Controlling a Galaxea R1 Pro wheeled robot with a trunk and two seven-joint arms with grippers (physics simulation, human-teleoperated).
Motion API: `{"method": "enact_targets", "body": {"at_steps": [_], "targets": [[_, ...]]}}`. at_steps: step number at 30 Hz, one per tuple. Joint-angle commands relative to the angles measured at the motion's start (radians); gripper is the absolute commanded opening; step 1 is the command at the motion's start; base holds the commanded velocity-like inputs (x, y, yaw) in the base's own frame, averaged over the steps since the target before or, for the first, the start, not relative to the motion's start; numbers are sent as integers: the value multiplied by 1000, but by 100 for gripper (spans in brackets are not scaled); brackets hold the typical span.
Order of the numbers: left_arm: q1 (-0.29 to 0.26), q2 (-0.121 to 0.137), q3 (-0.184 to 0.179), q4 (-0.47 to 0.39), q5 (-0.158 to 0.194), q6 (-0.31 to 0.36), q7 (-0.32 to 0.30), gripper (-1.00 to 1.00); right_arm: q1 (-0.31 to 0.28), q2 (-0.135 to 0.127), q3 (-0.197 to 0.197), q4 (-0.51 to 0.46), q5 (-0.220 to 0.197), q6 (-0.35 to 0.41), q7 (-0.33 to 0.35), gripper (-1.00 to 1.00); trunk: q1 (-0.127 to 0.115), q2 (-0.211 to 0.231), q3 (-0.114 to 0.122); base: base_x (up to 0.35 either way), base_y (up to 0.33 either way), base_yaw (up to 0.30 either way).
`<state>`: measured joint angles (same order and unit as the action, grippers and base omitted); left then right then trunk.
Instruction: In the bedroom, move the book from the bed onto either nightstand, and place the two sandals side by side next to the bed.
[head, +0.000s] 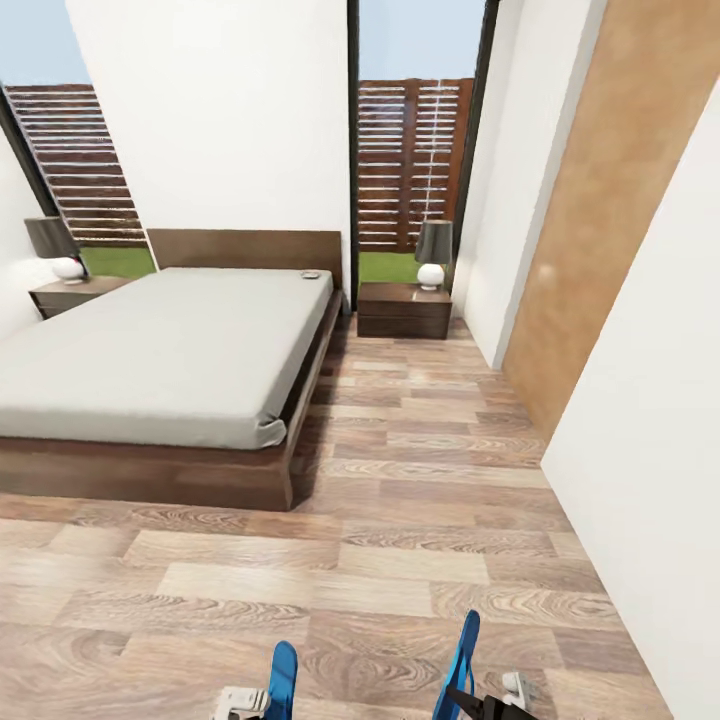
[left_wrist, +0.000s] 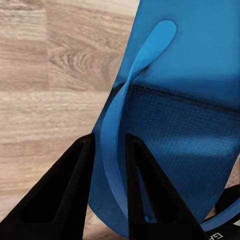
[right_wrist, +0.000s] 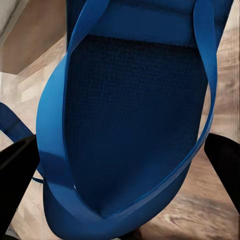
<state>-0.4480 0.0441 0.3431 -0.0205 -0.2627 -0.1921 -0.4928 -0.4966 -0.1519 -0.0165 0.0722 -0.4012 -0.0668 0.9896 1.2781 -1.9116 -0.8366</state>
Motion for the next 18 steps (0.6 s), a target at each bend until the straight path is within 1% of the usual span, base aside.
{"method": "enact_targets", "body": {"at_steps": [1, 9, 12, 18], "targets": [[0, 0, 8, 1, -12, -6, 0, -100, -2, 0, -1, 4, 1, -7, 3, -100, 0, 0, -1, 0, 0, -283], [0, 0, 8, 1, -12, -6, 0, -100, -2, 0, -2, 4, 1, -7, 3, -100, 0, 0, -1, 0, 0, -279], [0, 0, 8, 1, -12, -6, 0, -100, -2, 0, -2, 5, 1, -7, 4, -100, 0, 0, -1, 0, 0, -96], [0, 0, 7, 1, -12, -6, 0, -100, -2, 0, -2, 5, 1, -7, 4, -100, 0, 0, -1, 0, 0, -14]]}}
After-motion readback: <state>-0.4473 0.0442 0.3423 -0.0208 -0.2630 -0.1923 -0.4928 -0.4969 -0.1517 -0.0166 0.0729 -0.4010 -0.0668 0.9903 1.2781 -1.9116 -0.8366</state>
